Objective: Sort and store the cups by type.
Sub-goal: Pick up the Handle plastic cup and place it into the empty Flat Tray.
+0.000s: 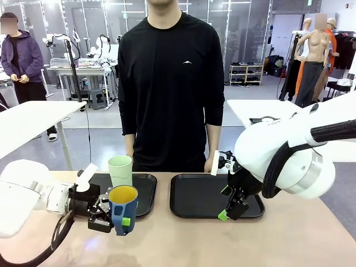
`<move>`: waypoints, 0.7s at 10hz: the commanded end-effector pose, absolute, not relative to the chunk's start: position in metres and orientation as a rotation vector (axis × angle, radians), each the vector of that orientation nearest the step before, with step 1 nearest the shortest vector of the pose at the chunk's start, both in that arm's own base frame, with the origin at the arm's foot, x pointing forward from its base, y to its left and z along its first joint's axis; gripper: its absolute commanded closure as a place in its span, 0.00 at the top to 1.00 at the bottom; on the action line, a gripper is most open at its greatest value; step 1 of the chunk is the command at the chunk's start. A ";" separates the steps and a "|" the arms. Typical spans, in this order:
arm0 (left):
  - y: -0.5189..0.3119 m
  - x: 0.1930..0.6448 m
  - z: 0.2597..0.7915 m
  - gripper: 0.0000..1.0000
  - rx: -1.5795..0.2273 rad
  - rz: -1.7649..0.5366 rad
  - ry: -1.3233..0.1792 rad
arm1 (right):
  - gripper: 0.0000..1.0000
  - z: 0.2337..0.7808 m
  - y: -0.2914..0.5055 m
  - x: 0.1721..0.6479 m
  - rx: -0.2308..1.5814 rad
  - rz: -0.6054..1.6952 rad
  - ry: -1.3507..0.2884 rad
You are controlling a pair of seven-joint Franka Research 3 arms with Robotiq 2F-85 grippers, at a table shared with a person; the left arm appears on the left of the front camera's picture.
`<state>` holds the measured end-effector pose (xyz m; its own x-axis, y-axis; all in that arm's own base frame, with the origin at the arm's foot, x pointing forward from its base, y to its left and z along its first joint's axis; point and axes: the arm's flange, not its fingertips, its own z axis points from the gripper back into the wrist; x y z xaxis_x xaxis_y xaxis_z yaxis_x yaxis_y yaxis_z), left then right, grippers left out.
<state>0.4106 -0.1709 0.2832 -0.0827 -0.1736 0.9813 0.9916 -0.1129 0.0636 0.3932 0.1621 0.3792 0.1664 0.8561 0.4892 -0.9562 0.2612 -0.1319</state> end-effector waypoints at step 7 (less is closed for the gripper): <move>-0.181 0.413 0.272 0.70 -1.085 -1.342 -1.118 | 1.00 0.377 0.163 0.392 0.216 1.295 -0.530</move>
<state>0.4116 -0.1719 0.2786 -0.0660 -0.1682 0.9835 0.9944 -0.0922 0.0510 0.3932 0.1622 0.3791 0.1663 0.8562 0.4892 -0.9563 0.2611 -0.1319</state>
